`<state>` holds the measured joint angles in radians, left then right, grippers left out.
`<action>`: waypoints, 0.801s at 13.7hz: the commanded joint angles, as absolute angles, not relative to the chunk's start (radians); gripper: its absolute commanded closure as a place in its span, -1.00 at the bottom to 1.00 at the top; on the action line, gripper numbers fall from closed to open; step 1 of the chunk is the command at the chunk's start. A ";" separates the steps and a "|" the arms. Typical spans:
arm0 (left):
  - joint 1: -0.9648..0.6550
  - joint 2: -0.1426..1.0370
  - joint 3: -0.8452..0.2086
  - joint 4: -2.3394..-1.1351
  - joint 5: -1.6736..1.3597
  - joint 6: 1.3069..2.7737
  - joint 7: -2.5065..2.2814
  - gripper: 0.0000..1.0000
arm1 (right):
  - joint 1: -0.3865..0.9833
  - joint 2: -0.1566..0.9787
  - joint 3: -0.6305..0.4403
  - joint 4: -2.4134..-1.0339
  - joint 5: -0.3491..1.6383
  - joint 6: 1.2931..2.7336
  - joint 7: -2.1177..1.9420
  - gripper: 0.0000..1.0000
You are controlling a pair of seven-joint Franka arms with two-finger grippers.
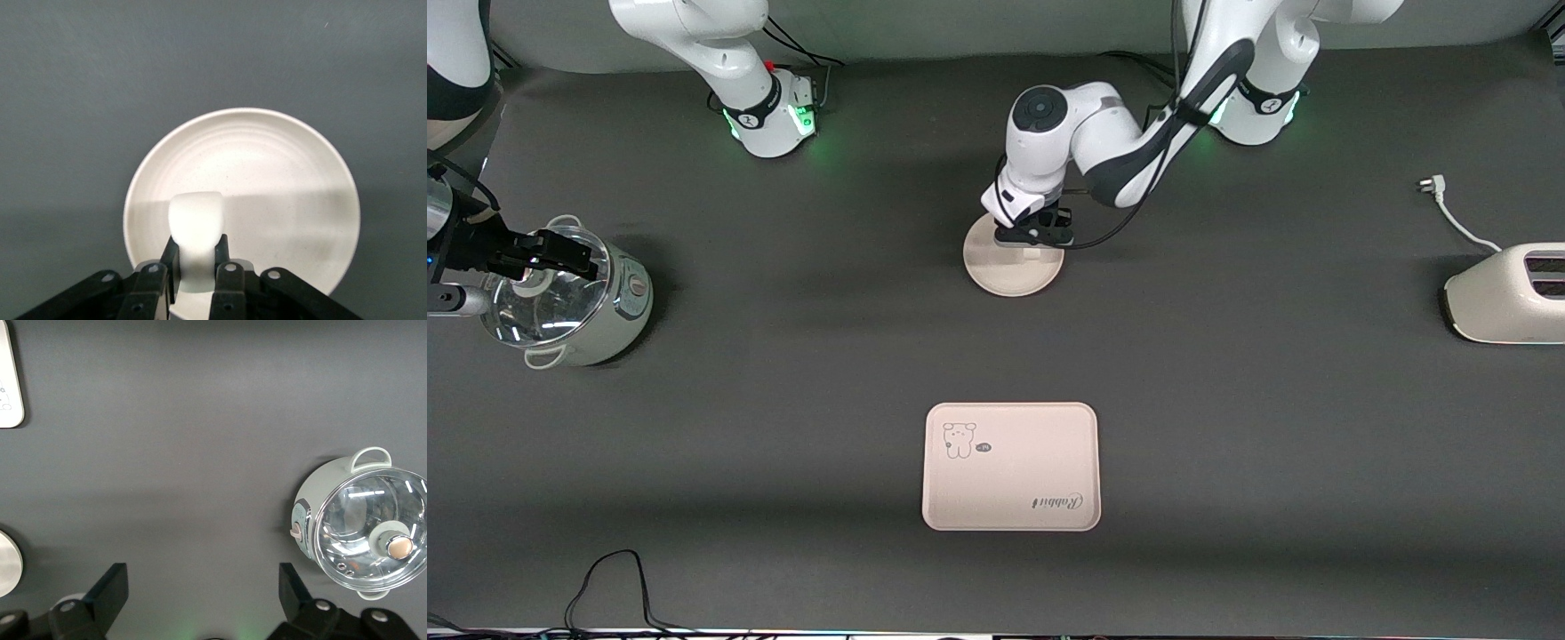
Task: Place bun in plate and plate on tray
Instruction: 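Lower the bun onto the plate and open the left gripper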
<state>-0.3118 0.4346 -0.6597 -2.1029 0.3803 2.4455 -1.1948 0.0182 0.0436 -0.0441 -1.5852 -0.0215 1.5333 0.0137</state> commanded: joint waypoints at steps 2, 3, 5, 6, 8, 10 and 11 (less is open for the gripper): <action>-0.334 0.506 -0.643 -2.083 0.454 2.519 -1.281 0.48 | 0.023 0.035 -0.051 -1.594 -0.002 1.537 -0.006 -1.00; -0.334 0.508 -0.643 -2.083 0.456 2.523 -1.284 0.42 | 0.023 0.035 -0.051 -1.594 -0.002 1.537 -0.006 -1.00; -0.334 0.508 -0.641 -2.083 0.457 2.522 -1.284 0.35 | 0.023 0.035 -0.051 -1.594 -0.002 1.537 -0.006 -1.00; -0.334 0.509 -0.641 -2.085 0.457 2.522 -1.284 0.24 | 0.023 0.037 -0.051 -1.595 -0.002 1.537 -0.006 -1.00; -0.334 0.509 -0.640 -2.085 0.459 2.520 -1.284 0.10 | 0.023 0.037 -0.051 -1.595 -0.002 1.537 -0.006 -1.00; -0.334 0.509 -0.640 -2.085 0.465 2.520 -1.285 -0.03 | 0.023 0.037 -0.051 -1.595 -0.002 1.539 -0.006 -1.00; -0.333 0.509 -0.640 -2.085 0.465 2.519 -1.285 -0.08 | 0.023 0.037 -0.051 -1.595 -0.002 1.539 -0.006 -1.00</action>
<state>-0.3171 0.5105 -0.6511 -2.0963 0.4426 2.5237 -1.2537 0.0182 0.0439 -0.0441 -1.5859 -0.0215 1.5332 0.0137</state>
